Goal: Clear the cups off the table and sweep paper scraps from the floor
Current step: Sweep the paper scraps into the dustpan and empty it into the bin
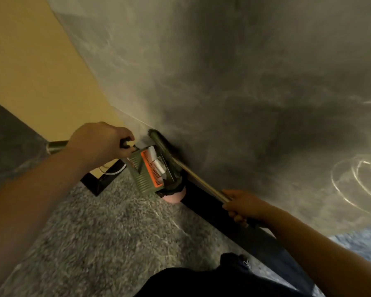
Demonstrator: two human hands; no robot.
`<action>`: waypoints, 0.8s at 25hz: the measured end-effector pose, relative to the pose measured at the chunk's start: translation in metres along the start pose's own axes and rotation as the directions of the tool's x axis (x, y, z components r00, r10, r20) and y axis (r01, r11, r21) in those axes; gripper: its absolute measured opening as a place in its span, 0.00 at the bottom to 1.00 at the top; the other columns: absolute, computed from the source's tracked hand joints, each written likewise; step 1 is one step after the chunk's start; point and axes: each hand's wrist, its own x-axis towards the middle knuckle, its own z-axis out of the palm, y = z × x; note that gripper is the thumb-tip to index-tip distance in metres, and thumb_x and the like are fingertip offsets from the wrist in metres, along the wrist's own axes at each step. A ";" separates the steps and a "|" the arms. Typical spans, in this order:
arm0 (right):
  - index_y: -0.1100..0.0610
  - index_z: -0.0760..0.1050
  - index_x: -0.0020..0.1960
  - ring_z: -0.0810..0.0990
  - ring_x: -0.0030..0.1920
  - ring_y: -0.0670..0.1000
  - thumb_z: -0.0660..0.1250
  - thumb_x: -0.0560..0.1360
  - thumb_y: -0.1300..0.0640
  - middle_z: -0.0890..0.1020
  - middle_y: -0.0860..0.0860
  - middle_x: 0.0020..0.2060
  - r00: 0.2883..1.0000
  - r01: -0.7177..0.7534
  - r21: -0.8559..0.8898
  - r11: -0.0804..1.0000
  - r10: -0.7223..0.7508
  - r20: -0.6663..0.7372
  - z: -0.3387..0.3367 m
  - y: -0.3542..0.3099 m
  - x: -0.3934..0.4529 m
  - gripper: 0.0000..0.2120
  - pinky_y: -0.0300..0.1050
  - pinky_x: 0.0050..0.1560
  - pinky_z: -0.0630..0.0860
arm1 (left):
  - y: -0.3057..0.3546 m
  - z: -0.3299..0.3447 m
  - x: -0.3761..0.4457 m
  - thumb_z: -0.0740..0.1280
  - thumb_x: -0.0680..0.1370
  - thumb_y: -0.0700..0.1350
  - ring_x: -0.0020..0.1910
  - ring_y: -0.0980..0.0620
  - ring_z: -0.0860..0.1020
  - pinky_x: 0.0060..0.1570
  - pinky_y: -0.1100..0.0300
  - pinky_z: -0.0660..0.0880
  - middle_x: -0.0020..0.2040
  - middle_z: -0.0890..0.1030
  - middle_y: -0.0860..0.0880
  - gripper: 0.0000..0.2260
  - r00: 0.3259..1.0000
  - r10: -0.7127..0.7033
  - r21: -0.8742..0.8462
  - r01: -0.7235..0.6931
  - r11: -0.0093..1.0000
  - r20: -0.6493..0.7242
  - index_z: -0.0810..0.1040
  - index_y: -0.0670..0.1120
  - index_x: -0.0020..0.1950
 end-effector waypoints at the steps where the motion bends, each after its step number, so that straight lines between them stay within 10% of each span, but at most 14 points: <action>1: 0.52 0.60 0.75 0.67 0.20 0.44 0.60 0.79 0.65 0.71 0.53 0.28 1.000 -0.020 0.005 1.000 0.020 0.009 -0.009 0.000 0.009 0.26 0.36 0.20 0.65 | 0.010 0.001 0.014 0.67 0.75 0.61 0.35 0.48 0.78 0.30 0.60 0.71 0.41 0.83 0.50 0.17 1.000 0.023 0.020 -0.024 1.000 0.021 0.79 0.55 0.60; 8: 0.54 0.52 0.77 0.69 0.17 0.42 0.58 0.81 0.64 0.72 0.54 0.31 0.989 -0.132 -0.041 0.990 0.134 0.059 -0.065 0.026 0.059 0.28 0.34 0.19 0.66 | 0.056 -0.007 0.083 0.63 0.74 0.65 0.38 0.53 0.79 0.34 0.59 0.76 0.41 0.82 0.54 0.16 0.987 0.093 0.033 -0.098 0.995 0.133 0.78 0.59 0.57; 20: 0.56 0.70 0.59 0.71 0.18 0.42 0.58 0.77 0.65 0.74 0.54 0.31 0.991 -0.082 -0.262 0.962 0.106 0.080 -0.087 0.039 0.084 0.13 0.35 0.21 0.69 | 0.057 -0.023 0.109 0.54 0.65 0.75 0.42 0.57 0.79 0.42 0.60 0.76 0.53 0.82 0.59 0.32 0.908 0.089 -0.158 -0.026 0.987 0.408 0.75 0.61 0.63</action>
